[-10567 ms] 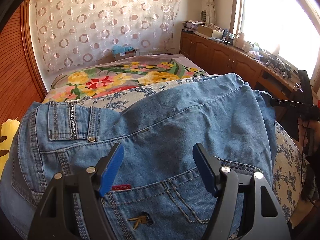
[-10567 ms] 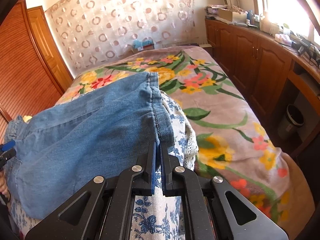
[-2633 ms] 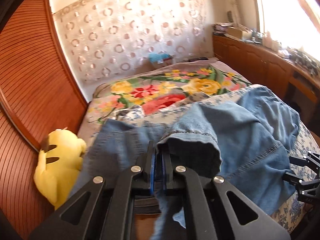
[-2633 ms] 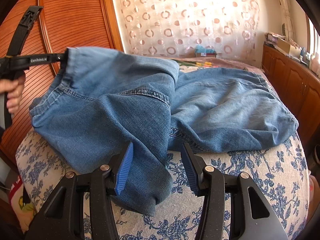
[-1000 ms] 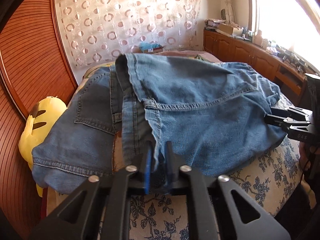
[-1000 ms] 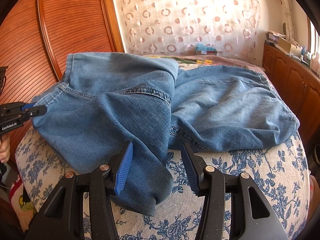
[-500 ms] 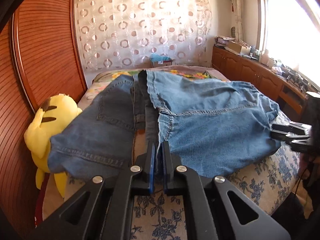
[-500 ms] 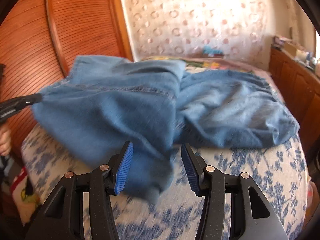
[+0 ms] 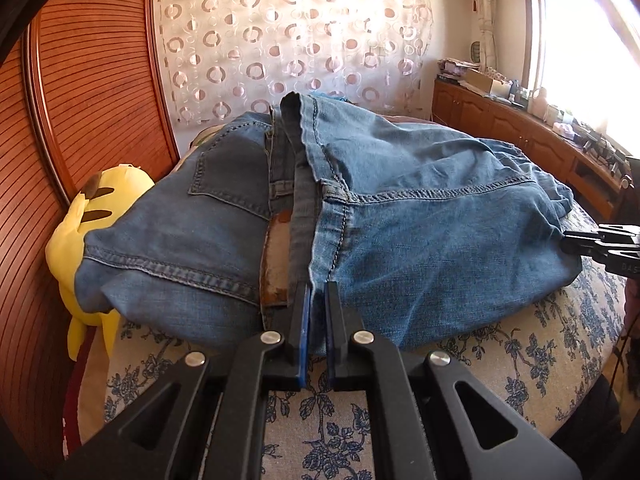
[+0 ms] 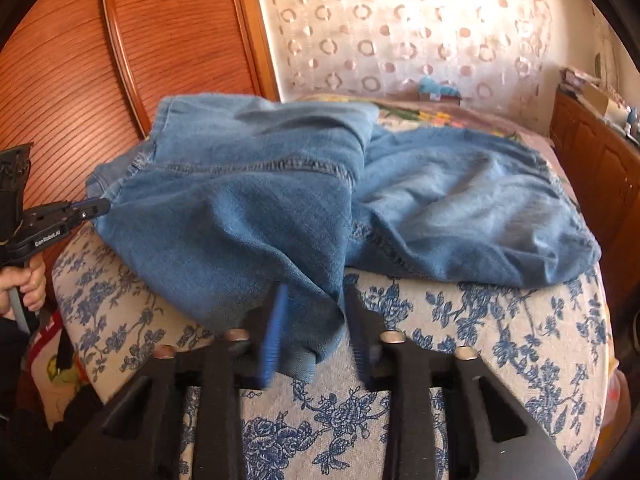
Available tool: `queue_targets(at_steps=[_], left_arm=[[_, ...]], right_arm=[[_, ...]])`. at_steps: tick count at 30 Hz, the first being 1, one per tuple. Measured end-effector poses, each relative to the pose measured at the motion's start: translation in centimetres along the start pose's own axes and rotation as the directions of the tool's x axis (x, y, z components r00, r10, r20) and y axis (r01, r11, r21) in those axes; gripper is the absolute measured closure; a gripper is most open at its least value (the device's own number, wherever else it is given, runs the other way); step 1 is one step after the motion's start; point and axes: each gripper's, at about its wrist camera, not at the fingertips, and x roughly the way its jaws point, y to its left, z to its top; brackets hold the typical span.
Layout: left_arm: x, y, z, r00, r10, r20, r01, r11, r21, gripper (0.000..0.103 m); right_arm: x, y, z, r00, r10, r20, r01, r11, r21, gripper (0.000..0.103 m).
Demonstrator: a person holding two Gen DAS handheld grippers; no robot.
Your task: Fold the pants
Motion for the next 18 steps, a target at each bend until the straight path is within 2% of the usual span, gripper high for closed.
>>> queue_targets(at_steps=[3, 10, 14, 18], left_arm=[[0.2, 0.1, 0.0, 1.000, 0.000, -0.003, 0.000, 1.000, 0.001, 0.099], [0.6, 0.2, -0.2, 1.000, -0.005, -0.003, 0.005, 1.000, -0.004, 0.097], [0.9, 0.4, -0.4, 1.000, -0.007, -0.005, 0.007, 1.000, -0.007, 0.097], [1.1, 0.6, -0.5, 1.000, -0.011, -0.004, 0.011, 1.000, -0.013, 0.096]], right_arm=[[-0.4, -0.3, -0.3, 1.000, 0.017, 0.001, -0.017, 1.000, 0.010, 0.101], [-4.2, -0.1, -0.8, 0.994, 0.058, 0.088, -0.062, 0.997, 0.041, 0.103], [-5.0, 0.4, -1.4, 0.993, 0.084, 0.085, -0.089, 0.994, 0.058, 0.103], [-4.4, 0.9, -2.3, 0.996, 0.078, 0.052, -0.081, 0.995, 0.060, 0.103]])
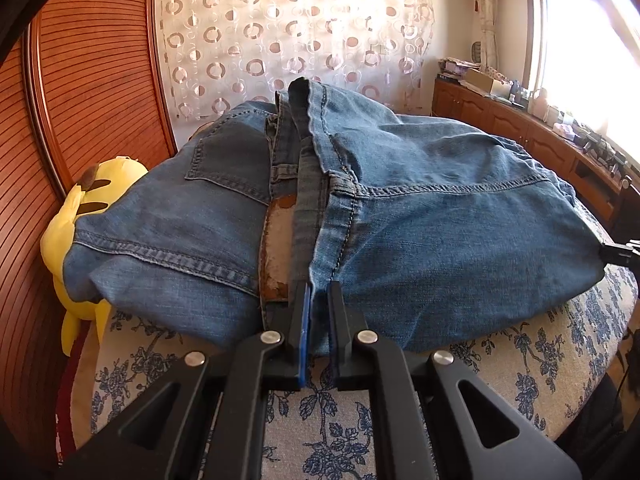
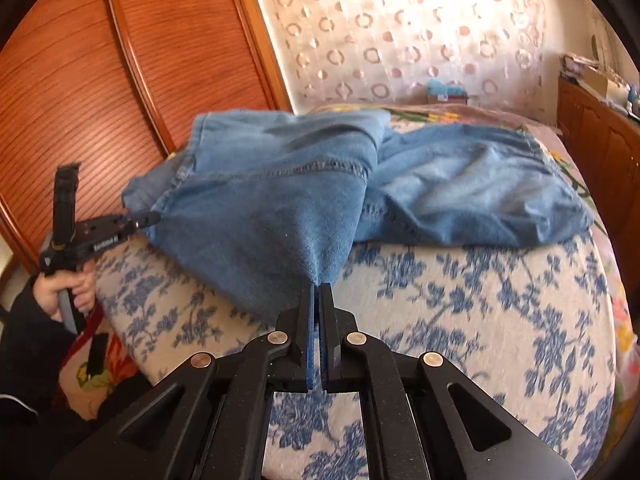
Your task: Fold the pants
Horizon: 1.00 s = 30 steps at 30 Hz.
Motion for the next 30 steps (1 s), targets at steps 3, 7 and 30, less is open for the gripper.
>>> queue_targets(at_steps=[3, 7, 30], left_arm=[[0.0, 0.0, 0.0, 1.000, 0.003, 0.001, -0.003, 1.000, 0.001, 0.096], [-0.2, 0.0, 0.1, 1.000, 0.004, -0.004, -0.004, 1.000, -0.002, 0.096], [-4.4, -4.0, 3.5, 0.993, -0.025, 0.113, 0.016, 0.997, 0.075, 0.036]], right_arm=[[0.1, -0.1, -0.1, 1.000, -0.010, -0.005, 0.010, 1.000, -0.002, 0.103], [-0.6, 0.1, 0.8, 0.999, -0.045, 0.019, 0.046, 0.999, -0.028, 0.101], [-1.9, -2.3, 6.2, 0.983, -0.119, 0.142, 0.127, 0.990, -0.054, 0.063]])
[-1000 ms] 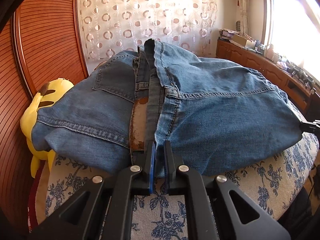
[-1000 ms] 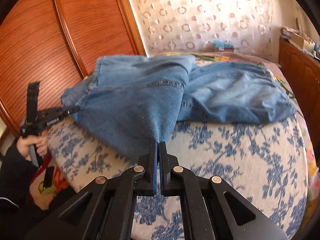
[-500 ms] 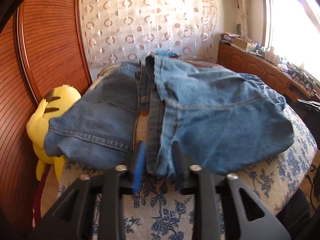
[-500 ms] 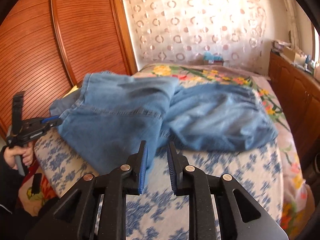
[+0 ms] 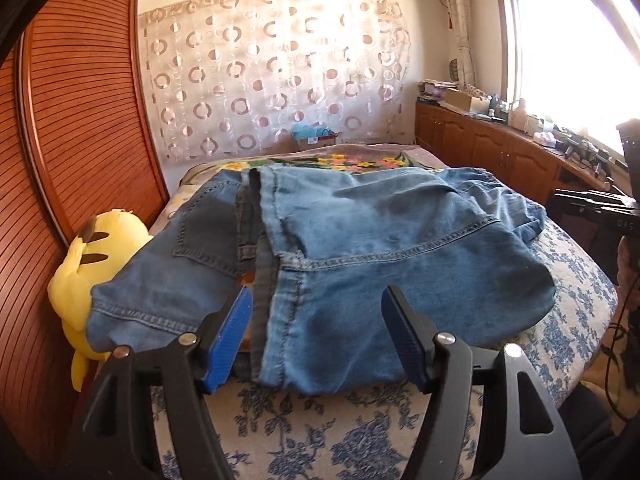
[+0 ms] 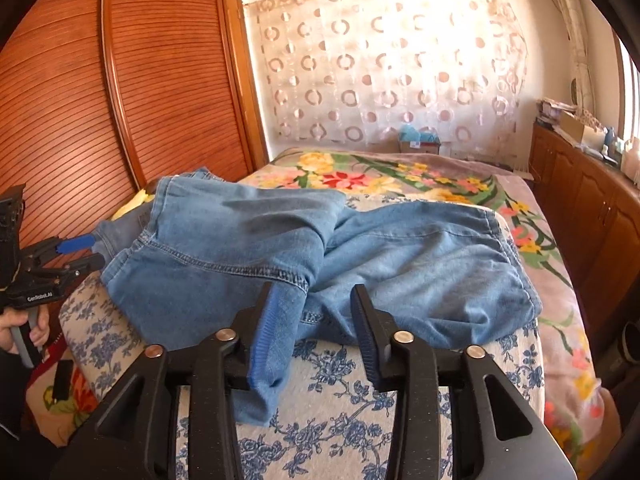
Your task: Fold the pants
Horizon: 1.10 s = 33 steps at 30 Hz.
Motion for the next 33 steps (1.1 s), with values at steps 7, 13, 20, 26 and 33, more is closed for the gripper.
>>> queue_targets(at_steps=[7, 13, 20, 26, 33], left_arm=[[1.7, -1.0, 0.7, 1.000, -0.028, -0.004, 0.027, 0.999, -0.019, 0.036], [4.0, -2.0, 0.5, 0.999, -0.035, -0.015, 0.035, 0.999, -0.024, 0.036], [5.9, -2.7, -0.1, 1.000, -0.022, -0.009, 0.022, 1.000, -0.022, 0.036], [5.8, -2.3, -0.3, 1.000, -0.016, 0.017, 0.017, 0.998, -0.058, 0.036], [5.6, -1.5, -0.5, 0.999, -0.002, 0.035, 0.005, 0.995, -0.104, 0.036]], right_arm=[[1.1, -0.1, 0.8, 1.000, -0.001, -0.009, 0.001, 1.000, -0.008, 0.059], [2.7, -0.5, 1.8, 1.000, -0.016, 0.000, 0.016, 1.000, -0.016, 0.058], [6.4, -1.2, 4.0, 0.999, -0.010, -0.041, 0.009, 1.000, -0.013, 0.058], [11.0, -1.6, 6.4, 0.994, 0.006, -0.106, -0.007, 1.000, -0.002, 0.058], [15.9, -2.3, 7.8, 0.981, 0.018, -0.194, -0.010, 0.999, 0.039, 0.058]])
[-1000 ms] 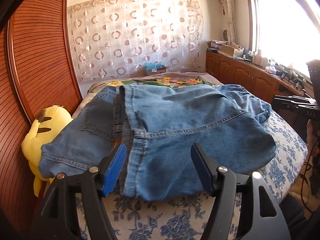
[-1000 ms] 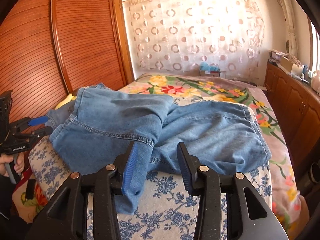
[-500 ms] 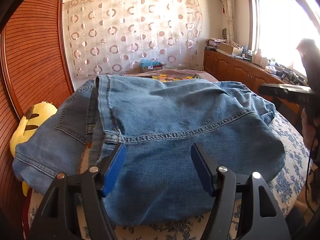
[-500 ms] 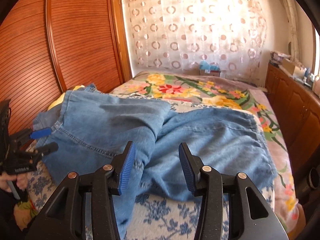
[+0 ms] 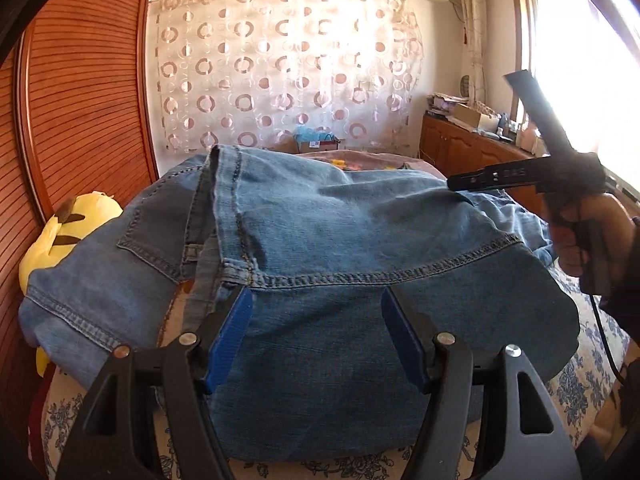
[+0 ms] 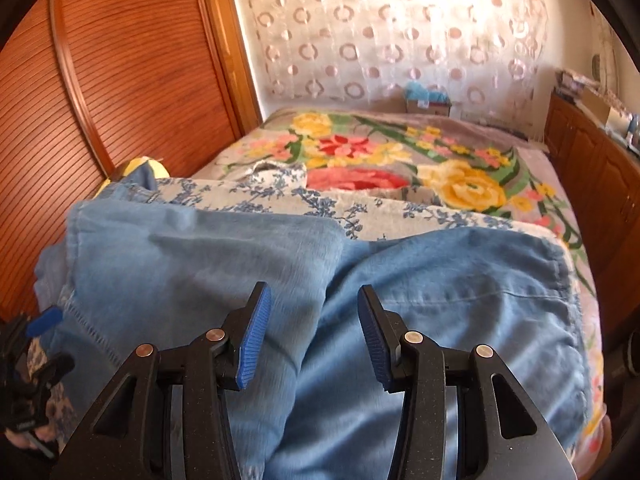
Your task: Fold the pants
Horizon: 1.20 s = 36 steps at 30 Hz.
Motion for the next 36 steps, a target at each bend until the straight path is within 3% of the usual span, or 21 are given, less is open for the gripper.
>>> queue_targets(at_steps=[5, 7, 9, 11, 15, 21, 25, 27, 29, 36], left_arm=[[0.1, 0.0, -0.1, 1.000, 0.006, -0.005, -0.006, 1.000, -0.007, 0.036], [0.5, -0.1, 0.0, 1.000, 0.017, -0.019, -0.017, 1.000, -0.003, 0.036], [0.6, -0.1, 0.0, 1.000, 0.014, -0.023, -0.014, 1.000, 0.000, 0.036], [0.7, 0.0, 0.0, 1.000, 0.009, -0.024, -0.009, 1.000, -0.002, 0.036], [0.6, -0.2, -0.1, 1.000, 0.010, -0.025, -0.010, 1.000, 0.000, 0.036], [0.9, -0.2, 0.0, 0.999, 0.006, -0.041, -0.006, 1.000, 0.005, 0.036], [1.2, -0.2, -0.1, 0.999, 0.011, -0.053, -0.011, 1.000, 0.008, 0.036], [1.2, -0.2, -0.1, 0.998, 0.012, -0.055, -0.011, 1.000, 0.009, 0.036], [1.3, -0.2, -0.1, 0.999, 0.012, -0.052, -0.011, 1.000, 0.008, 0.036], [1.2, -0.3, -0.4, 0.999, 0.013, -0.044, -0.012, 1.000, 0.008, 0.036]], right_arm=[[2.4, -1.0, 1.0, 0.997, 0.039, -0.065, -0.035, 0.997, 0.071, 0.060], [3.1, -1.4, 1.5, 0.994, 0.062, -0.089, -0.053, 0.994, 0.097, 0.067], [3.6, -1.6, 2.2, 0.993, 0.072, -0.096, -0.061, 0.991, 0.119, 0.087], [3.8, -1.6, 2.7, 0.993, 0.073, -0.095, -0.062, 0.991, 0.121, 0.098], [3.2, -0.4, 3.8, 0.999, 0.025, -0.037, -0.023, 0.998, 0.050, 0.103], [1.5, 1.7, 5.7, 0.993, -0.064, 0.098, 0.066, 0.998, -0.011, 0.103], [1.7, 1.5, 5.7, 0.990, -0.111, 0.088, 0.112, 0.994, -0.008, 0.102], [1.4, 1.2, 5.5, 0.987, -0.135, 0.090, 0.135, 0.991, 0.005, 0.082], [0.7, 0.7, 4.7, 0.993, -0.087, 0.077, 0.086, 0.996, 0.016, 0.081], [-3.1, 0.7, -1.2, 0.995, -0.083, 0.053, 0.086, 0.995, -0.055, 0.069]])
